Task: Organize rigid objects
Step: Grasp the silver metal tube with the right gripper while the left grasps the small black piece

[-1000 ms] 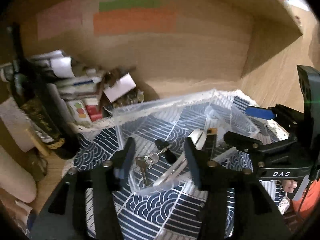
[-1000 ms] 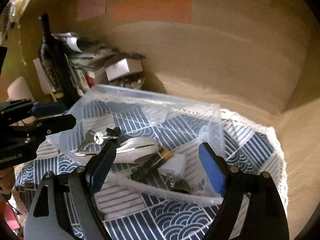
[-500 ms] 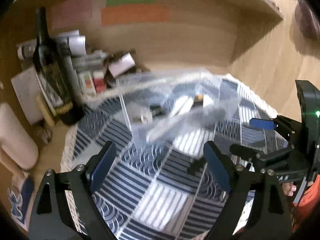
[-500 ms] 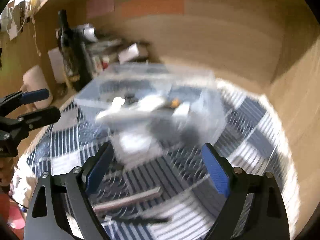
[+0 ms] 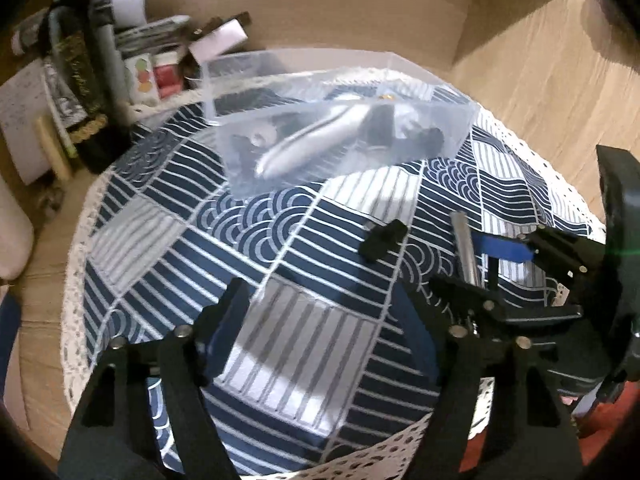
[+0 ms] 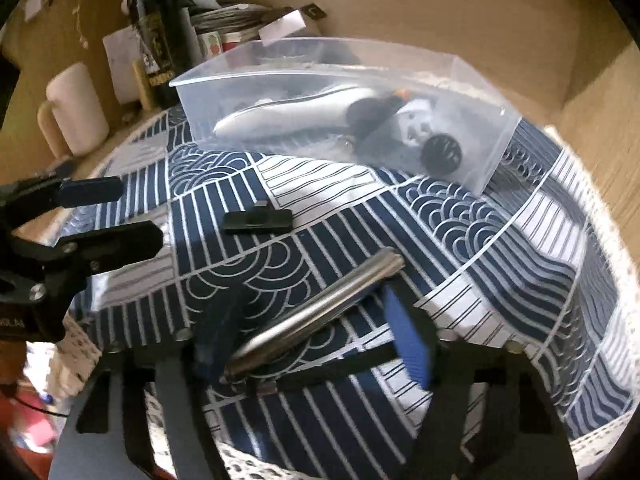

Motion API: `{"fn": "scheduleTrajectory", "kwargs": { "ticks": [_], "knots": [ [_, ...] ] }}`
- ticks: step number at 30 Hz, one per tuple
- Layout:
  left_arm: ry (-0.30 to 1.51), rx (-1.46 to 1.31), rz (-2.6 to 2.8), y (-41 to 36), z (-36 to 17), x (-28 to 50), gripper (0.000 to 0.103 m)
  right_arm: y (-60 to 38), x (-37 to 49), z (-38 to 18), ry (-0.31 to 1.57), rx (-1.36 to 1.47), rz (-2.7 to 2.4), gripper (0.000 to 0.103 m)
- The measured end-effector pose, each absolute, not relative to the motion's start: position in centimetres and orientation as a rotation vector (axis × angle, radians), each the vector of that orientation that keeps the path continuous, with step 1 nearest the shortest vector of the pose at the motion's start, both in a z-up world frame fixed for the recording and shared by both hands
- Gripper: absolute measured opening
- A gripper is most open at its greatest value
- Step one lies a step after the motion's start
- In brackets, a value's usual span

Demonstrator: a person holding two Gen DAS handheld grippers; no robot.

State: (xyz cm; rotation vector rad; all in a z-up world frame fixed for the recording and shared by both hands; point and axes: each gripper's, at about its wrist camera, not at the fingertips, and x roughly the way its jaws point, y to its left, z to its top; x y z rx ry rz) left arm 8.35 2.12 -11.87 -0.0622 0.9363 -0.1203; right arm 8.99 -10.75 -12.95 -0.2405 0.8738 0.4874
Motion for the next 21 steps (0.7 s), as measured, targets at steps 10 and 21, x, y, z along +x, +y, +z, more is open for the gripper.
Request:
{"fn": "scheduleTrajectory", "kwargs": {
  "ticks": [10, 21],
  "knots": [
    [1.0, 0.011, -0.184, -1.5, -13.4, 12.4, 0.06, -13.4, 10.0, -12.7, 0.874, -0.23, 0.485, 0.014],
    [0.985, 0.019, -0.193, -2.7, -13.8, 13.2, 0.018, -15.6, 11.6, -11.3, 0.839, -0.158, 0.455, 0.014]
  ]
}}
